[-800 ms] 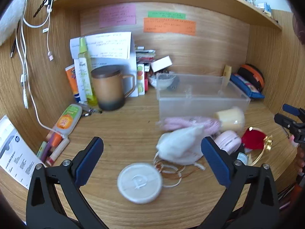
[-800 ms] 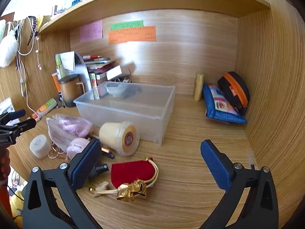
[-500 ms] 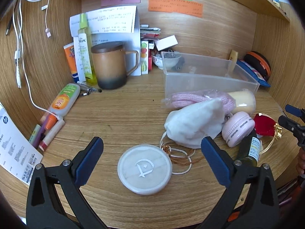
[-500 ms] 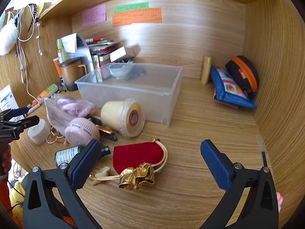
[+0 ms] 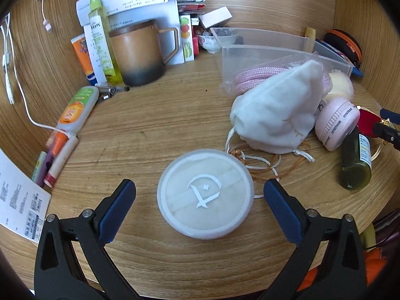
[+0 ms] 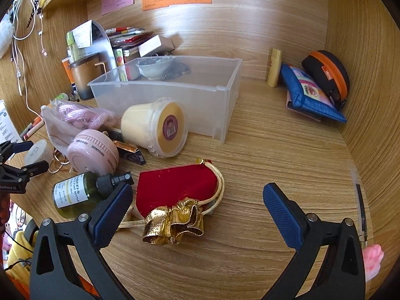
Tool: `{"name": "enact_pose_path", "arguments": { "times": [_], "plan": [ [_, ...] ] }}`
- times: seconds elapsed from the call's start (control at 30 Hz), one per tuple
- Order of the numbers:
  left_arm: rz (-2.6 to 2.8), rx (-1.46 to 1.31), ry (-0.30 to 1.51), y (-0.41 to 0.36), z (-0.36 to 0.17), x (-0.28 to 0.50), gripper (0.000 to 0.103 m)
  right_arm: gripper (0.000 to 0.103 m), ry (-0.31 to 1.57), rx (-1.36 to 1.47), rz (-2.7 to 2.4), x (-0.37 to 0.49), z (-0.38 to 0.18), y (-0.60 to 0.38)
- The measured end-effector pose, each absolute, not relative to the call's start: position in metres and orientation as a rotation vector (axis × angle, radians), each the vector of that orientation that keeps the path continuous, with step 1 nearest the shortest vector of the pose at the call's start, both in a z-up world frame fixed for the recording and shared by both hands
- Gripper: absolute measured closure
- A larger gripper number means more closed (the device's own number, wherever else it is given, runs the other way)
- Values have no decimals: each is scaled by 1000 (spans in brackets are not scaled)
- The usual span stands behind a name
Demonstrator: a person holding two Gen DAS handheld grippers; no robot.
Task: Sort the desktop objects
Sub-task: 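Move left tool to the white round container while right tool approaches the red velvet pouch, then close left tool on the white container while right tool grasps the red pouch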
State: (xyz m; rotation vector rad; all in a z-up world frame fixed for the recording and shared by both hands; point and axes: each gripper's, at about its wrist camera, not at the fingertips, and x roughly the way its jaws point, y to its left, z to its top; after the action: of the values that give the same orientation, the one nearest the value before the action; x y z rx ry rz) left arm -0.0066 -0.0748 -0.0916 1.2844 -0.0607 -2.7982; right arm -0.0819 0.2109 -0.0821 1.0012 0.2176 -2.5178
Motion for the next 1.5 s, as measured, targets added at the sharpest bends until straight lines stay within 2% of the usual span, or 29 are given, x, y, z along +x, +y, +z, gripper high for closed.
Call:
{"name": "enact_pose_path", "arguments": {
  "times": [0.4,0.57,0.63,0.67,0.83,0.9,1.07,1.5],
  "plan": [
    [-2774,1276,59,-86,-98,-10,0,2,231,1060,-2469,-91,-94,202],
    [-2759,1255,69,-87,-100,-11,0,16,280,1063,-2454,-90,-95,200],
    [-2755,1258,71,-88,-100,-11,0,30,299,1081,-2439,-91,-97,197],
    [-2756,1256,70,-89,-99,-11,2,33,310,1087,-2435,-91,-98,197],
    [-2783,1247,58,-88,-98,-11,17,41,305,1084,-2425,-93,-100,198],
    [-2794,1247,51,-85,-97,-11,25,43,301,1081,-2423,-92,-100,198],
    [-2815,1231,35,-81,-96,-11,38,48,307,1070,-2429,-89,-97,200],
    [-2779,1145,42,-82,-91,-10,38,73,205,1031,-2431,-84,-84,213]
  ]
}}
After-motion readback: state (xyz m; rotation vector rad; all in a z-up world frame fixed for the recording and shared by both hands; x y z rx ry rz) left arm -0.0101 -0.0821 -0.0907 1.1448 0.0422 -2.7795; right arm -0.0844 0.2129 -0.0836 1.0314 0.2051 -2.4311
